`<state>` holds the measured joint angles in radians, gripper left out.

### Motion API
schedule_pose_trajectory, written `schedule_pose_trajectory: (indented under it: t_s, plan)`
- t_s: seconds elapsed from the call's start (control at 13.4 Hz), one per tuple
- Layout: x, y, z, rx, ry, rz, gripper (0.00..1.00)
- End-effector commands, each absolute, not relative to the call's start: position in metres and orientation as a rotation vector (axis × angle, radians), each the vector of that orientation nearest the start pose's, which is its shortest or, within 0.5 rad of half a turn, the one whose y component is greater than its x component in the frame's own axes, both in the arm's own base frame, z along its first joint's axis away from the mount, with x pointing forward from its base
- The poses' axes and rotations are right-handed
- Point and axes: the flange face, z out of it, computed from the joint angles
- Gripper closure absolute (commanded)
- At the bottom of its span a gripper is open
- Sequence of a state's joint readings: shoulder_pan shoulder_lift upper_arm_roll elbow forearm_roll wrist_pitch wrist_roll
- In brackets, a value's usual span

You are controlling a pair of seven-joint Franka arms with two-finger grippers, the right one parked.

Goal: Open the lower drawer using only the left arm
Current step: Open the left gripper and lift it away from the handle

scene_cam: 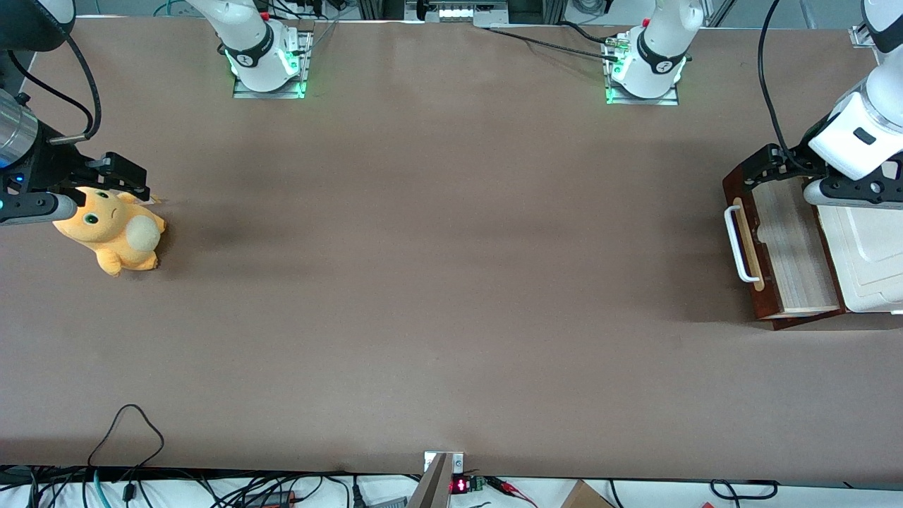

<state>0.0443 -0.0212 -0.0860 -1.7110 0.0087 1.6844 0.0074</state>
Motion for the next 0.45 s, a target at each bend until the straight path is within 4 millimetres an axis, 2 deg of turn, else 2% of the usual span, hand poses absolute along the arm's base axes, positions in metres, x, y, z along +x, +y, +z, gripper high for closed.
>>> schedule_pose_trajectory:
  t_s: [0.0,0.37]
  plan:
    - [0.5550,-0.0237,0.5951,-3.167,0.105,-0.046,0.00]
    - [0.5549,-0.0222,0.5970,-3.168,0.110,-0.046,0.00]
